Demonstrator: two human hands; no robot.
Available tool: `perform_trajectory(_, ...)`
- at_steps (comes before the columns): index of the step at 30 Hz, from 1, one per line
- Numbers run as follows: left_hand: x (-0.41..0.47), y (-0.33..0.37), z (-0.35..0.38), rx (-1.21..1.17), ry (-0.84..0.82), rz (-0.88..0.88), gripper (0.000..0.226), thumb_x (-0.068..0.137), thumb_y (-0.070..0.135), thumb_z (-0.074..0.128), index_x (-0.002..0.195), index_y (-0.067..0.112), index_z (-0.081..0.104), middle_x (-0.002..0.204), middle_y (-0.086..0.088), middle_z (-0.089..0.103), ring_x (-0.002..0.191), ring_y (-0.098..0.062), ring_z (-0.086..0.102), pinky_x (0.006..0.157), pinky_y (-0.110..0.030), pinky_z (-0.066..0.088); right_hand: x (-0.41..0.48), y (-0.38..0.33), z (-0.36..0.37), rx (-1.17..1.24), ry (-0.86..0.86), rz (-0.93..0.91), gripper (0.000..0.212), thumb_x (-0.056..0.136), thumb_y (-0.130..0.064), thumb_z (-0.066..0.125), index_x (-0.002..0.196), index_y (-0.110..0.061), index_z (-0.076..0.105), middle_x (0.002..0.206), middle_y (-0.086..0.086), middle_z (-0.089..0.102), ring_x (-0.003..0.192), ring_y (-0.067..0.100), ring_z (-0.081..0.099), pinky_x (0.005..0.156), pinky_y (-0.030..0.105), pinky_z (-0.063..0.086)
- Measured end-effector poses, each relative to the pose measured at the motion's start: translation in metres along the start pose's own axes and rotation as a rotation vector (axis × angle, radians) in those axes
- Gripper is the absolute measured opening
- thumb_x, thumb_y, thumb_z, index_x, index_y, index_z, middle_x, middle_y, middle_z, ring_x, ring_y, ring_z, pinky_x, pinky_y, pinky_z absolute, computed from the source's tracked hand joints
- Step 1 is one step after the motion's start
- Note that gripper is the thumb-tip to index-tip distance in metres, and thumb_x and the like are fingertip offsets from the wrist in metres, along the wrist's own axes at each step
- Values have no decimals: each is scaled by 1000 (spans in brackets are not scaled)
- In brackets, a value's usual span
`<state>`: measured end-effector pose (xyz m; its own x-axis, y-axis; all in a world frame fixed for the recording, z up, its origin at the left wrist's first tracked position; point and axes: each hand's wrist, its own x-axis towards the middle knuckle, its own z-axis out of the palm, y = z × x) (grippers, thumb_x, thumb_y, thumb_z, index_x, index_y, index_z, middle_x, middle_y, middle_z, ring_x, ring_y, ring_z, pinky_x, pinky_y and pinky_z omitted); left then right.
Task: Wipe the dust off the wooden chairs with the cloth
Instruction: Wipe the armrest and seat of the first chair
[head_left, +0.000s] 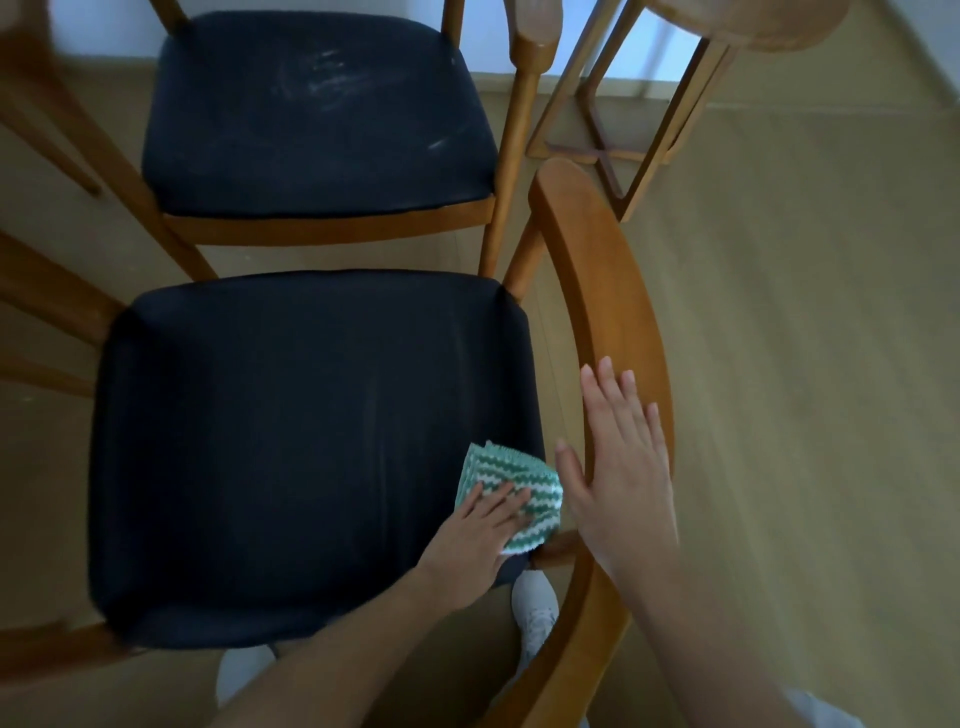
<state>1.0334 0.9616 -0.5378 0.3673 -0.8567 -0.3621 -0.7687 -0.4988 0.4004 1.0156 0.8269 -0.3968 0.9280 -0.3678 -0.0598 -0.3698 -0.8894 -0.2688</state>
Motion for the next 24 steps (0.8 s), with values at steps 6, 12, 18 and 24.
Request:
perform_trajectory(6,-46,3,10,188,-175,169,60,98,13,33,150,17,3,157,-3,-13,140,-20,-23,108,-41,-24,-37,-5,10,-86,18,22,62,91,-39,33,147,-16,21,152,3,22,142,17,12,116,29,-6)
perform_trajectory(12,-85,-16,20,511,-412,443,53,99,23,36,148,8,20,158,-10,8,145,-25,-6,105,-43,-22,-43,-9,8,-111,28,63,62,88,-39,33,146,-17,23,151,4,27,141,16,13,117,32,5)
perform_trajectory(18,-33,-35,-33,-324,210,126,26,91,15,47,108,23,65,104,7,67,97,-8,61,96,-32,44,2,-4,-7,-91,70,39,60,92,-37,40,147,-17,26,152,1,20,141,19,15,108,40,13)
perform_trajectory(24,64,-101,-152,-643,659,-313,31,95,7,48,125,7,57,117,-8,62,108,-21,57,85,-18,37,92,4,-23,-159,-63,-41,66,99,-41,34,150,-23,-5,158,-4,-7,138,7,-18,110,28,-12)
